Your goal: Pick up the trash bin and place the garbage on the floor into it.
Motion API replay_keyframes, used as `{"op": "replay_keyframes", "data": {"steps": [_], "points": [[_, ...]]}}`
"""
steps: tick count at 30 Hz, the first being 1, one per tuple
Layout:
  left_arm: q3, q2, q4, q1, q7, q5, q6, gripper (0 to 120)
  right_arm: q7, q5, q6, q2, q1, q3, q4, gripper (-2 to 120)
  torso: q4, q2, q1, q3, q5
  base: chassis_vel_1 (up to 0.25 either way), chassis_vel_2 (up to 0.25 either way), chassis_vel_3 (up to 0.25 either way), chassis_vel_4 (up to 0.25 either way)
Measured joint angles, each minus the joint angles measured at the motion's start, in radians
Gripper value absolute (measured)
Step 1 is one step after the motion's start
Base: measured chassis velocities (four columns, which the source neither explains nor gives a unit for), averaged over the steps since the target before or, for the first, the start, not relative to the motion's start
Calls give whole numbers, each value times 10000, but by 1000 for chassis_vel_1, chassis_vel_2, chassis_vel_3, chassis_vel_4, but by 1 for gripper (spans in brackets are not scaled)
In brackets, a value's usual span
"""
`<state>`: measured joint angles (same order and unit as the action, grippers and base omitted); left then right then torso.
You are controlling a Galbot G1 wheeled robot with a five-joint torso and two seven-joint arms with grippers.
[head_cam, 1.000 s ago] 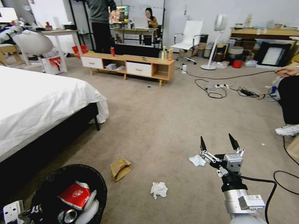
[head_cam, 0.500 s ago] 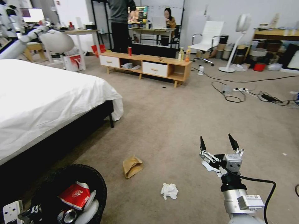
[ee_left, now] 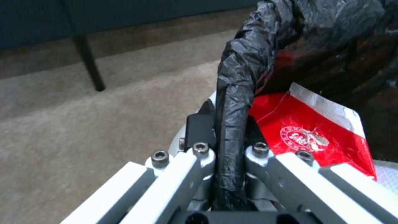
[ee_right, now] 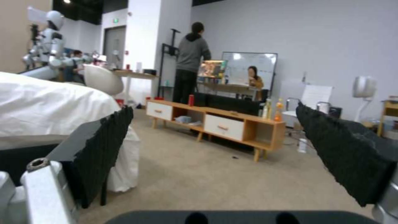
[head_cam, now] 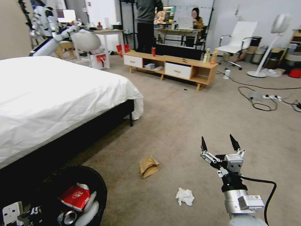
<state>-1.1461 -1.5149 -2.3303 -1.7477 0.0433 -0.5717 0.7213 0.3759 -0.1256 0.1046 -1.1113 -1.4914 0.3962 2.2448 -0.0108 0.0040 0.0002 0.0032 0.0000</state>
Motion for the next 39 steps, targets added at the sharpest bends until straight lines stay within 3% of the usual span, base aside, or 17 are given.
{"op": "replay_keyframes", "data": {"steps": [9, 13, 39], "points": [[11, 29, 84, 38, 18, 40, -11, 3, -226, 8, 401, -11, 59, 47, -197, 100, 5, 0, 0, 0, 0, 46, 47, 40, 46], [-5, 76, 120, 77, 18, 39, -25, 3, -330, 11, 559, -44, 61, 52, -282, 100, -4, 0, 0, 0, 0, 0, 0, 0, 0], [251, 168, 354, 221, -199, 258, -85, 3, -366, 28, 661, -328, -192, 209, -258, 100, 0, 0, 0, 0, 0, 0, 0, 0, 0]]}}
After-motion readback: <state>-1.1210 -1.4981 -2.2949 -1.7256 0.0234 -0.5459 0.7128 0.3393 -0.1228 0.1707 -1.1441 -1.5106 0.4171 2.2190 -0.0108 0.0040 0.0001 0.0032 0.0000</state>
